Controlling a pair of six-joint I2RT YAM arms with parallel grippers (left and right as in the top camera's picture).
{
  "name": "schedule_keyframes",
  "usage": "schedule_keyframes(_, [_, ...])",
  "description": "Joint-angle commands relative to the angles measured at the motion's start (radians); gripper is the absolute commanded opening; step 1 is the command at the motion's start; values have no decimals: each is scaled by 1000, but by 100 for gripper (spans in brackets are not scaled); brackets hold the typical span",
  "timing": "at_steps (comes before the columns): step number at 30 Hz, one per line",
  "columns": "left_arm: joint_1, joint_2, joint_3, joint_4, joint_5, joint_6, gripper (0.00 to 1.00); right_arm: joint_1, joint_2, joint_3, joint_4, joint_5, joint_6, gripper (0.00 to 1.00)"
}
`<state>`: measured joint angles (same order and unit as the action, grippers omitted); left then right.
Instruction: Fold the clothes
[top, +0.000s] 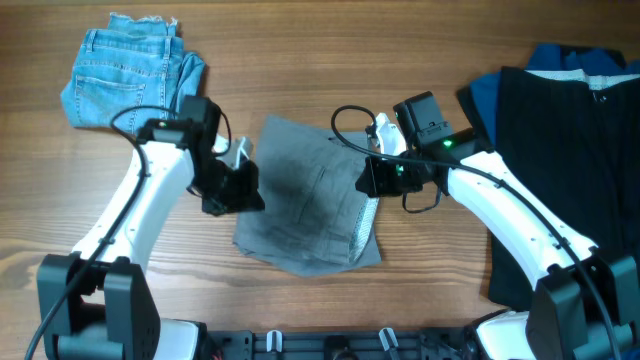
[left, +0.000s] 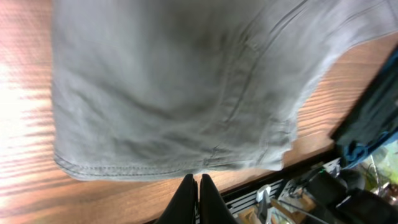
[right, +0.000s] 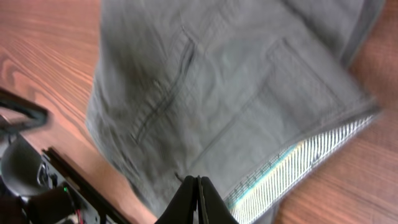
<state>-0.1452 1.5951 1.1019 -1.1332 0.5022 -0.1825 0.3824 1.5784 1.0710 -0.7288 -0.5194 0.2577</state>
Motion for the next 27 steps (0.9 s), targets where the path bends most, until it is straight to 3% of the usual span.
schedule_keyframes(1, [-21, -2, -150, 35, -46, -218, 4, -2, -4, 5, 55, 13, -18, 6])
schedule_keyframes(6, [-21, -2, -369, 280, -51, -470, 4, -2, -4, 5, 111, 29, -6, 10])
schedule_keyframes(10, [-7, 19, -423, 702, -168, -470, 4, -2, -4, 4, 208, 45, -6, 12])
schedule_keyframes(13, [89, 51, -415, 1009, -186, -470, 4, -2, 0, 4, 291, 110, 13, 13])
schedule_keyframes(15, [166, 75, -373, 1090, -184, -469, 4, -2, 2, 3, 310, 169, 15, 14])
schedule_keyframes(17, [236, 78, -290, 1057, -80, -394, 6, -2, 2, 2, 308, 283, 15, 15])
schedule_keyframes(20, [262, 71, -188, 913, 97, -269, 29, -2, 9, 0, 309, 409, 14, 16])
schedule_keyframes(22, [244, 63, -163, 776, 161, -235, 52, -2, 40, 0, 308, 509, 14, 11])
schedule_keyframes(23, [228, 64, -163, 707, 159, -235, 65, -3, 68, 0, 307, 534, 12, 10])
schedule_keyframes(26, [176, 68, -169, 546, 155, -212, 92, -2, 175, 0, 308, 472, -26, 10])
schedule_keyframes(27, [163, 68, -169, 518, 155, -212, 96, -2, 204, 0, 307, 471, -30, 10])
